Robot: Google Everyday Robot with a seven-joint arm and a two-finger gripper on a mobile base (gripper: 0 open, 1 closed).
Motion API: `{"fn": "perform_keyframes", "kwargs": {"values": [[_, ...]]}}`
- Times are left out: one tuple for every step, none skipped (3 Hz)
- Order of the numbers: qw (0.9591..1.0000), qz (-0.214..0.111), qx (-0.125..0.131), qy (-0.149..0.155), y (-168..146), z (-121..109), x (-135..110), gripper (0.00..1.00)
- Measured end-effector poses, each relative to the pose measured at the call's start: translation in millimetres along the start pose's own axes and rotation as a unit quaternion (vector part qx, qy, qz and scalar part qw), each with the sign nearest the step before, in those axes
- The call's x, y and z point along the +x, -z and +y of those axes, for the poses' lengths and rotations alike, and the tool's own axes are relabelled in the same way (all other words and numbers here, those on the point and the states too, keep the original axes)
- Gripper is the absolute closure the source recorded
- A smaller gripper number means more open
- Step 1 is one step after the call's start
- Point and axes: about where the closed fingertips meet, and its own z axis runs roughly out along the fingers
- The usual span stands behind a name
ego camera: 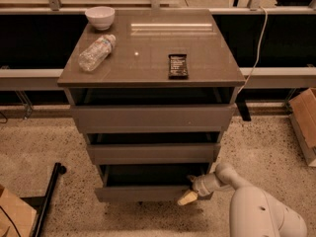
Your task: Open bottom drawer
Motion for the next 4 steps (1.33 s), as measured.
{"fn": "perform_keyframes", "kwargs": {"values": [[1.0,0.0,0.0,0.0,3.5,1.8,-4.6,0.55],[1.0,0.0,0.0,0.0,3.5,2.0,-4.8,0.8],[1.0,0.0,-0.002,0.0,1.0,3.7,-4.6,0.7],[1.0,0.0,-0.003,0.0,1.5,4.0,-5.0,0.45]]}}
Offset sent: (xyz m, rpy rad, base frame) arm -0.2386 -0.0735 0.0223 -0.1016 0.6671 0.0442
